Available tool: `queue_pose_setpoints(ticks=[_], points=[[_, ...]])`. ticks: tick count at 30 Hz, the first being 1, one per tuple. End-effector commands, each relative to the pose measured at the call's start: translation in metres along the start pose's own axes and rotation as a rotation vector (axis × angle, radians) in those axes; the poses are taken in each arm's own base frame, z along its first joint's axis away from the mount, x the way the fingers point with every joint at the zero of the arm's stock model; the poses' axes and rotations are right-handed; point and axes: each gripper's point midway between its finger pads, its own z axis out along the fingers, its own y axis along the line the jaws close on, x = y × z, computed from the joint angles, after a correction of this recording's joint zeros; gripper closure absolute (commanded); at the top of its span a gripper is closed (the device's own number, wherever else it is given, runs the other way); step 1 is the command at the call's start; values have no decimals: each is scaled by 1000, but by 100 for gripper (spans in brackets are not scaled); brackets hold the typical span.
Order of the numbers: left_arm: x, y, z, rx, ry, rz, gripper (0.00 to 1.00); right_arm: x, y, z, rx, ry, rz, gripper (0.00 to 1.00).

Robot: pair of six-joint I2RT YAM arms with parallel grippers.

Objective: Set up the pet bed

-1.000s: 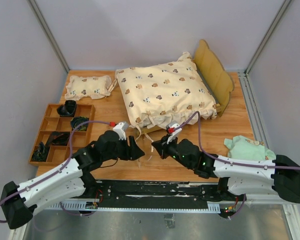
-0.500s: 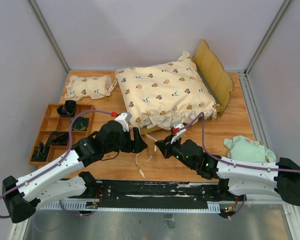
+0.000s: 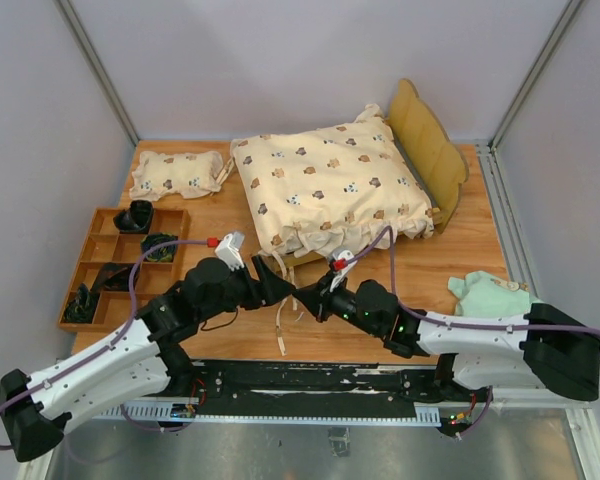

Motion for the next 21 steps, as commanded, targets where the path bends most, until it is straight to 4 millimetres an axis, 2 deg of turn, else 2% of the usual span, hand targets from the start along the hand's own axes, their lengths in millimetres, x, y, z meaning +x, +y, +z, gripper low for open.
queue_pose_setpoints(ticks=[1,8,11,13,15,21], points=[[-8,-8,7,53,-79,-220,25,-16,28,6,-157,-75,17,100],[4,18,27,-36,-71,-336,21,-2,28,13,-188,-55,-80,100],[3,9,33,40,-66,-376,26,6,31,12,-226,-56,-106,100],[6,10,37,47,-54,-398,30,8,33,10,-254,-71,-119,100],[10,11,40,58,-38,-423,40,13,34,9,-276,-75,-137,100],[16,19,44,66,-31,-416,89,26,31,10,-286,-42,-208,100]])
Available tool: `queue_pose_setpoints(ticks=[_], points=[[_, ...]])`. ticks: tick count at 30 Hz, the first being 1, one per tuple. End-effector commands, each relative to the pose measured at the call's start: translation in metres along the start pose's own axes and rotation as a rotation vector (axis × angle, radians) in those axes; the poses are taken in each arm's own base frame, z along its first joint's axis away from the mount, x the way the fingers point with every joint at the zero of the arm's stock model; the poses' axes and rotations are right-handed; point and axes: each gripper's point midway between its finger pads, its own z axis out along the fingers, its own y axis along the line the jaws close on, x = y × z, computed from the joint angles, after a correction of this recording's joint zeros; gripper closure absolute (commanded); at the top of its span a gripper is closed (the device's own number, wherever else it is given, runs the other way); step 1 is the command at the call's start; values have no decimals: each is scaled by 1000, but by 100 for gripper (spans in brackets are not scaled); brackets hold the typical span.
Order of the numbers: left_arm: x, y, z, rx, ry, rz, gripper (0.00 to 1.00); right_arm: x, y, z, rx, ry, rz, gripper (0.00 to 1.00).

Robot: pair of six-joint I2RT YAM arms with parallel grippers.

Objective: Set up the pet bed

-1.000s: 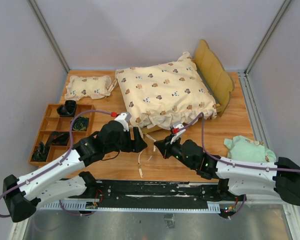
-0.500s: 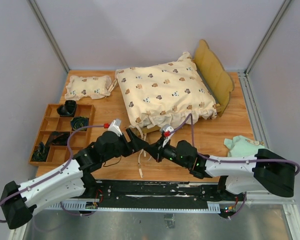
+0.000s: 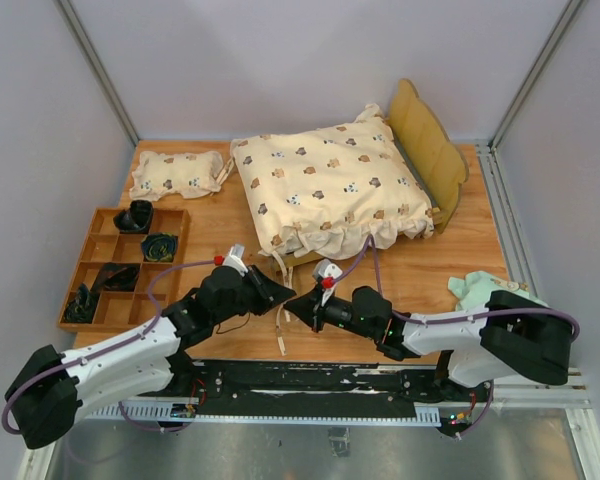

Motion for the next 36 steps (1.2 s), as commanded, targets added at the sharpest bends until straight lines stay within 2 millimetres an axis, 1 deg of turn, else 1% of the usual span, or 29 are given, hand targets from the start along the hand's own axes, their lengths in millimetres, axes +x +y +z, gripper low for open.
queue_pose_setpoints(ticks=[1,2,5,6,7,9,10,11,13,14,17,19,21,22,25,28,31,33,36], points=[[-3,-11,2,71,-1,1,97,-10,5,-1,-56,-49,-95,95],[-3,-9,1,71,-3,8,99,-9,5,-2,-60,-40,-116,90],[-11,-6,-2,70,-39,49,100,-8,8,-10,-93,-5,-201,70],[-15,-7,-3,70,-55,69,100,-7,11,-13,-123,13,-258,62],[-20,-5,-4,54,-77,97,100,-4,15,-17,-161,48,-318,56],[-29,-1,-6,21,-103,129,100,-1,24,-26,-247,139,-429,50],[-32,0,-6,16,-109,142,100,4,28,-32,-301,204,-482,48],[-35,0,-7,14,-114,145,100,6,33,-38,-368,244,-567,48],[-39,2,-7,9,-124,148,100,20,37,-50,-486,343,-742,48],[-41,3,-7,5,-127,150,100,23,32,-52,-510,375,-845,48],[-48,10,-4,-14,-134,145,100,27,20,-48,-539,438,-1000,49],[-49,13,-3,-13,-126,139,100,32,15,-38,-581,439,-1124,51],[-50,15,-1,-11,-123,136,100,32,12,-24,-610,451,-1195,53],[-50,15,0,-6,-120,135,100,33,8,-16,-612,473,-1231,53],[-52,15,1,-1,-120,139,100,44,-8,4,-615,550,-1387,59],[-54,17,1,-6,-120,139,100,53,-18,21,-584,522,-1539,60],[-56,17,1,-3,-122,137,100,66,-28,30,-609,594,-1603,60],[-56,18,1,-2,-126,135,100,74,-30,35,-650,638,-1642,61],[-57,18,2,-2,-124,138,100,81,-33,44,-672,672,-1702,61]])
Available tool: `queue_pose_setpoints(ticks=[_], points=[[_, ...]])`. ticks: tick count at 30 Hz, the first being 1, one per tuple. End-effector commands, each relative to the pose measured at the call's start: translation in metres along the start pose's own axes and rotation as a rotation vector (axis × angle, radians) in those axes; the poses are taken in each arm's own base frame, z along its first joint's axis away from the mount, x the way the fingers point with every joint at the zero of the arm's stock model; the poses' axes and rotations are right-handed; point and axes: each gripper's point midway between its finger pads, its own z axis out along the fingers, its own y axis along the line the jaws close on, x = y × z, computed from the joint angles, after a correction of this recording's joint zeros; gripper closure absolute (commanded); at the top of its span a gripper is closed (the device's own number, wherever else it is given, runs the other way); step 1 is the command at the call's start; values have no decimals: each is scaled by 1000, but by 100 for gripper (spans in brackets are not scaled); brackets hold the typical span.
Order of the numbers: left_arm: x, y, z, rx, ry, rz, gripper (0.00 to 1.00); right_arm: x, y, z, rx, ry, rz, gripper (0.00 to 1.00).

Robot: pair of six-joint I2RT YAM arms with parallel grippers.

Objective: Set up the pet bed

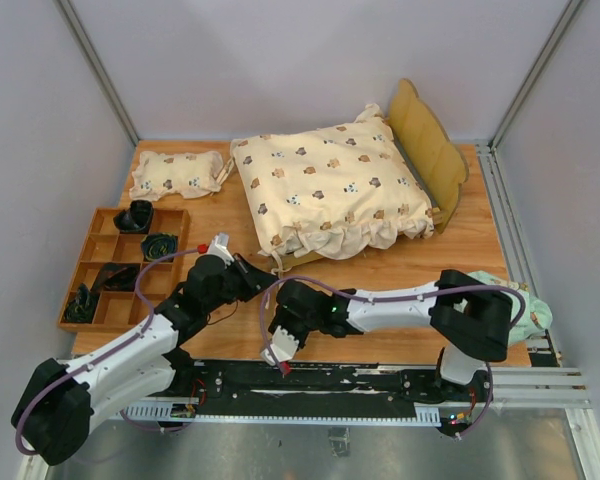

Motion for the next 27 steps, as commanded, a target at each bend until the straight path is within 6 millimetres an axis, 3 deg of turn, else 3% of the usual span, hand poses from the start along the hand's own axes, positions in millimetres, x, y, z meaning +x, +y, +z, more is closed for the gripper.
queue_pose_setpoints(ticks=[1,7,20,24,27], points=[[-5,-7,2,34,-11,18,100,2,-20,9,-16,63,-183,60],[-7,-7,3,31,-13,26,100,5,-15,22,-79,80,-261,59],[-5,-3,7,21,4,30,100,-3,7,44,-208,51,-331,67],[-7,0,6,13,-6,33,100,-5,14,43,-231,51,-322,99],[-11,2,5,0,-21,48,100,-13,5,31,-163,20,-215,100]])
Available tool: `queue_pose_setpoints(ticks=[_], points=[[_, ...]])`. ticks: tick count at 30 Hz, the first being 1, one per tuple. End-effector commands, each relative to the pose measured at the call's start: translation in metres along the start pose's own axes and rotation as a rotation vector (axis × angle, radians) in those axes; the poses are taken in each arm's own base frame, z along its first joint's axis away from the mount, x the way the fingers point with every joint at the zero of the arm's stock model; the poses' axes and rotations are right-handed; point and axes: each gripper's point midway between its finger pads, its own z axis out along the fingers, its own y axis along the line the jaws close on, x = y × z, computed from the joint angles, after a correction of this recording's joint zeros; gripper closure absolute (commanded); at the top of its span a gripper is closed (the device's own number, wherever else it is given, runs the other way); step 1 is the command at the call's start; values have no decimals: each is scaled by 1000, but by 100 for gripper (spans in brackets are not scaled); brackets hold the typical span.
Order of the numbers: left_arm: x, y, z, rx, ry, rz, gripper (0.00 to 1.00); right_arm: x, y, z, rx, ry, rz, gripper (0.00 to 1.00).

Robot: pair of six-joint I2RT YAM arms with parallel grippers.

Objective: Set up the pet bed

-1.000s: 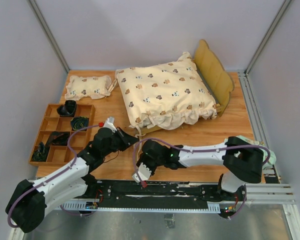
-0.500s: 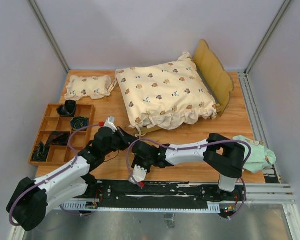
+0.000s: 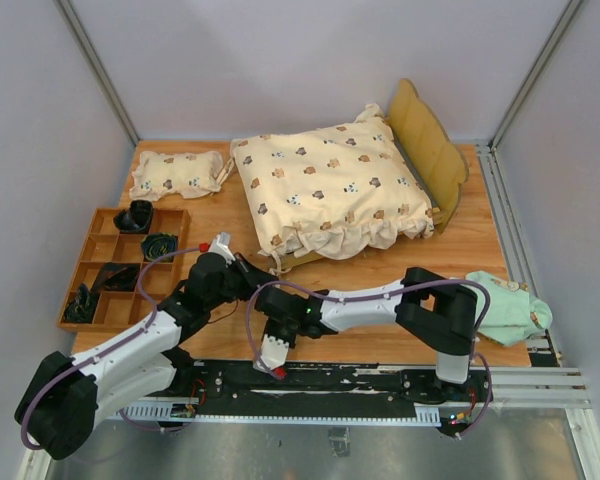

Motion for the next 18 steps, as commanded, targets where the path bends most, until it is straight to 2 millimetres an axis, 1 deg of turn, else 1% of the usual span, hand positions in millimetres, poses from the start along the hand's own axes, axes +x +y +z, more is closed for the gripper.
queue_pose_setpoints(ticks=[1,4,5,7,8,11,12,14,15,18], points=[[-14,-4,-2,6,-46,40,100,-21,9,-16,5,-99,130,100],[-18,3,-2,-29,-62,67,100,-22,-9,-41,193,-183,357,100],[-18,5,-2,-35,-65,73,100,-21,-10,-48,249,-203,433,100],[-18,11,-2,-50,-69,79,100,-12,-18,-63,385,-199,592,100],[-17,13,-2,-56,-69,79,100,-10,-17,-69,412,-208,682,100],[-13,20,-1,-62,-65,79,100,-6,-17,-85,484,-246,870,100],[-11,23,0,-64,-62,79,100,-4,-20,-93,521,-259,925,100],[-8,28,0,-62,-60,85,100,0,-18,-102,567,-279,1037,100],[-7,29,1,-54,-57,97,100,5,-19,-108,603,-281,1097,100],[-5,36,2,-66,-56,112,100,26,-20,-123,710,-260,1322,100]])
